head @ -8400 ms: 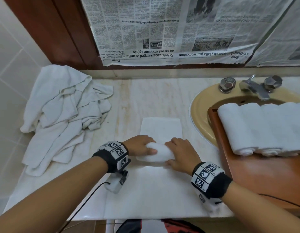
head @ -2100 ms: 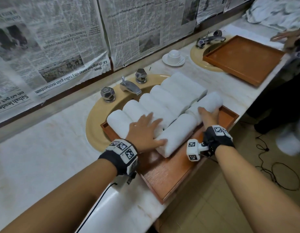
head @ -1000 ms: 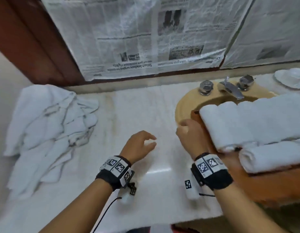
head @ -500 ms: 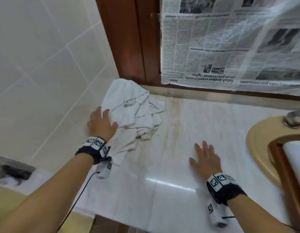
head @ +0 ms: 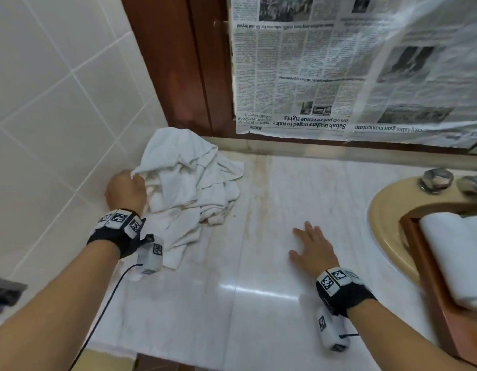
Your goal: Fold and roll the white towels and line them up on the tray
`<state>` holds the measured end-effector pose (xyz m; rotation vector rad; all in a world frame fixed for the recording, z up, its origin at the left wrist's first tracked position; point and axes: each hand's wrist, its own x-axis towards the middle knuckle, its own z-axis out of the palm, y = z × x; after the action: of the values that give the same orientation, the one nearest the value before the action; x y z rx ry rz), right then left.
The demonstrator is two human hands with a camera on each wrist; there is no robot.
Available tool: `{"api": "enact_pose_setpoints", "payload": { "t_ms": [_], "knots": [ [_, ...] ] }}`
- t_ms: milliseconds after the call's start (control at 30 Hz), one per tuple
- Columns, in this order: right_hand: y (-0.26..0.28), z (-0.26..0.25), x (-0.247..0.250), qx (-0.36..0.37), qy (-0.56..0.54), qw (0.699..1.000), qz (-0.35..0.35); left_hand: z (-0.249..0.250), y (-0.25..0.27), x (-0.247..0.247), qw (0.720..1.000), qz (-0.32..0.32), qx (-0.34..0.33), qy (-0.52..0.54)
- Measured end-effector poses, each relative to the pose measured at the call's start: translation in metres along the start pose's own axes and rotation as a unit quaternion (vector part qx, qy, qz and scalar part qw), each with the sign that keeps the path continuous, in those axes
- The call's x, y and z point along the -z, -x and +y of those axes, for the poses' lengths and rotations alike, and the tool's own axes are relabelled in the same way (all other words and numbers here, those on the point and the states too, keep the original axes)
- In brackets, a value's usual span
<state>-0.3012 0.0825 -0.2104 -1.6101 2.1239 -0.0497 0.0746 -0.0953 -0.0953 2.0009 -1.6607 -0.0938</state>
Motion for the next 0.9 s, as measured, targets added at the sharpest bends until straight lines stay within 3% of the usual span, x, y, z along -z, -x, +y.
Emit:
{"api": "enact_pose_setpoints", "payload": {
  "t_ms": [167,300,400,500,633,700,767,900],
  "knots": [
    [-0.001,-0.008,0.016,-0.009,-0.017,1.0,-0.018,0.05,-0.004,0.051,0.992,0.066,0.01,0.105],
    [-0.008,-0.029,0.048,-0.001,-0.081,0.996,-0.04,0.092,0.008,0.078,0.986,-0.018,-0.052,0.158],
    [-0.009,-0.055,0.08,0.063,-0.138,0.988,-0.012,0.119,0.027,0.084,0.972,-0.065,-0.106,0.199],
    [-0.007,-0.086,0.113,0.136,-0.239,0.961,0.033,0.153,0.042,0.101,0.955,-0.096,-0.167,0.226],
    [0.001,-0.12,0.159,0.243,-0.311,0.914,0.089,0.197,0.051,0.135,0.923,-0.121,-0.3,0.21],
    [0.005,-0.126,0.182,0.262,-0.327,0.903,0.094,0.215,0.047,0.152,0.911,-0.116,-0.351,0.183],
    [0.007,-0.125,0.211,0.255,-0.324,0.903,0.12,0.232,0.035,0.168,0.905,-0.104,-0.386,0.144],
    [0.02,-0.115,0.289,0.26,-0.283,0.913,0.138,0.264,0.002,0.198,0.909,-0.084,-0.394,0.104]
  ]
}}
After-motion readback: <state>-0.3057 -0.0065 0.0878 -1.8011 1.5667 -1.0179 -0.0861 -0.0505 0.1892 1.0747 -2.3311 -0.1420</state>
